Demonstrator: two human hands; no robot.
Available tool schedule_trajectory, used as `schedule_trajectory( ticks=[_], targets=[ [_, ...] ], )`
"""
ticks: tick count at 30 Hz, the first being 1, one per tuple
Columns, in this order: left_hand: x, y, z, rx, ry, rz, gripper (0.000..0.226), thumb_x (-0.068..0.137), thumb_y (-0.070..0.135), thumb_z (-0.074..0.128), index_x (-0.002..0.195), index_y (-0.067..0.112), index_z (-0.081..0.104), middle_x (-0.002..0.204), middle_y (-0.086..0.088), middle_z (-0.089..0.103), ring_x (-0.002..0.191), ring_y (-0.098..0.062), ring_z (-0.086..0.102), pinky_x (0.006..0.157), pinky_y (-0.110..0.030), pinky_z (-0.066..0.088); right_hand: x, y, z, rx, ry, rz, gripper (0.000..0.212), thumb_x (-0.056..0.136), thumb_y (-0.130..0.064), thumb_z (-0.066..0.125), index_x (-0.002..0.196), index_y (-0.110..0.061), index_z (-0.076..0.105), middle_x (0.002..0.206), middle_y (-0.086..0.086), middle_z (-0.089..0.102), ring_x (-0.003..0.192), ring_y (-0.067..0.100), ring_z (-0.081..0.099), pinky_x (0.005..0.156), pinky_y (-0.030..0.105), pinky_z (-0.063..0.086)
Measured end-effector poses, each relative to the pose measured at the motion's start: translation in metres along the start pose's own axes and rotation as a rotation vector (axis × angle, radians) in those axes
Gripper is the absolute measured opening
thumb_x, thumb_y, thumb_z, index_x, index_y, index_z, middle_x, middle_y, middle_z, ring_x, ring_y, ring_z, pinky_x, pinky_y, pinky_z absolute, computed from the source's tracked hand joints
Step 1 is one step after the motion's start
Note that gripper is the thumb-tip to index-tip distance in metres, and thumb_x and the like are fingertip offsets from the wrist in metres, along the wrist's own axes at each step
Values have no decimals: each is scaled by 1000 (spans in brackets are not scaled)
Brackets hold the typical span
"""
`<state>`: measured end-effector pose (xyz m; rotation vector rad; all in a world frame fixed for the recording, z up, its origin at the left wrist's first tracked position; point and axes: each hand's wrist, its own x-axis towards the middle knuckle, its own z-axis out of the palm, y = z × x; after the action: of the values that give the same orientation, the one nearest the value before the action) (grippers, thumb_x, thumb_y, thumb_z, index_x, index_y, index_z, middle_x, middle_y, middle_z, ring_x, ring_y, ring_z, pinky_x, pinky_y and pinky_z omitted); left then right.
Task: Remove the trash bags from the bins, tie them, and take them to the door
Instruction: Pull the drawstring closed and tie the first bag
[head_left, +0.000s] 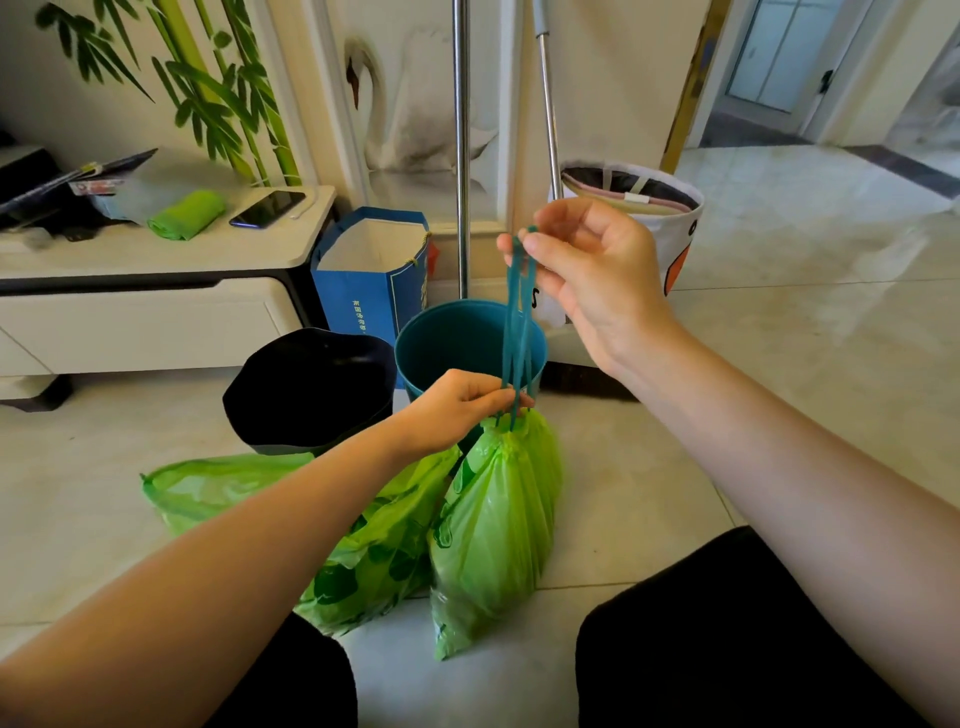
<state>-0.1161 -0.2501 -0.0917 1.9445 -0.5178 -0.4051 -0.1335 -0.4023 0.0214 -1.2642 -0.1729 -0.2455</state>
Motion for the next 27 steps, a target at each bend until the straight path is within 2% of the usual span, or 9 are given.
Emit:
schedule_trajectory(
  ticks=[2,5,8,11,13,18,21,23,27],
  targets=[
    [1,1,-2,27,-7,11,26,97,18,52,85,27,73,104,-4,73,99,-10,67,84,-17,51,2,0,-3,-14,34,-3,15,85,12,56,92,-1,59,88,15,63,88,33,71,90,47,55],
    [2,-1,-2,29,45,-27,28,98,21,50,89,7,73,102,-15,72,93,-22,66,85,-26,51,4,-2,-7,-88,89,-11,14,85,10,58,92,-2,60,89,14,64,88,31,72,87,45,57],
    [2,-5,-4,-44,135,-79,33,98,24,49,87,-2,68,97,-18,70,87,-25,61,92,-45,50,5,-4,-11,-182,125,-17,14,83,5,63,87,-8,62,87,10,67,84,24,71,82,42,59],
    [3,-7,-9,-139,211,-162,32,99,24,46,86,5,68,80,-5,67,80,-17,57,83,-39,50,4,-2,-12,-268,132,-36,14,81,0,68,84,-13,64,85,9,68,86,26,70,81,42,59],
    [4,-7,-9,-190,250,-213,30,99,25,46,87,10,68,74,1,64,75,-15,56,79,-33,47,2,-3,-12,-305,126,-54,11,82,-1,67,85,-10,63,87,12,69,86,26,71,78,36,60],
    [5,-6,-6,-234,271,-275,28,99,25,48,84,11,68,70,1,63,73,-15,56,76,-32,47,3,-4,-16,-467,161,-147,6,84,-1,65,88,-5,63,88,10,69,72,16,73,61,18,55],
    [5,-7,-9,-244,289,-297,29,99,26,47,83,13,68,70,2,64,73,-15,58,78,-33,49,7,2,-25,-703,213,-249,11,82,-8,68,80,-17,63,80,-7,67,74,8,68,64,22,57],
    [4,-9,-10,-265,313,-321,29,99,26,48,82,13,68,69,1,64,73,-16,58,77,-33,49,10,3,-29,-847,242,-320,13,80,-11,69,78,-22,63,76,-14,64,75,3,64,66,18,55],
    [4,-10,-8,-281,344,-365,27,97,24,52,90,8,72,67,1,62,68,-14,57,75,-31,51,10,1,-30,-881,186,-361,9,79,-14,70,80,-21,65,79,-9,67,68,2,60,63,13,47]
  ],
)
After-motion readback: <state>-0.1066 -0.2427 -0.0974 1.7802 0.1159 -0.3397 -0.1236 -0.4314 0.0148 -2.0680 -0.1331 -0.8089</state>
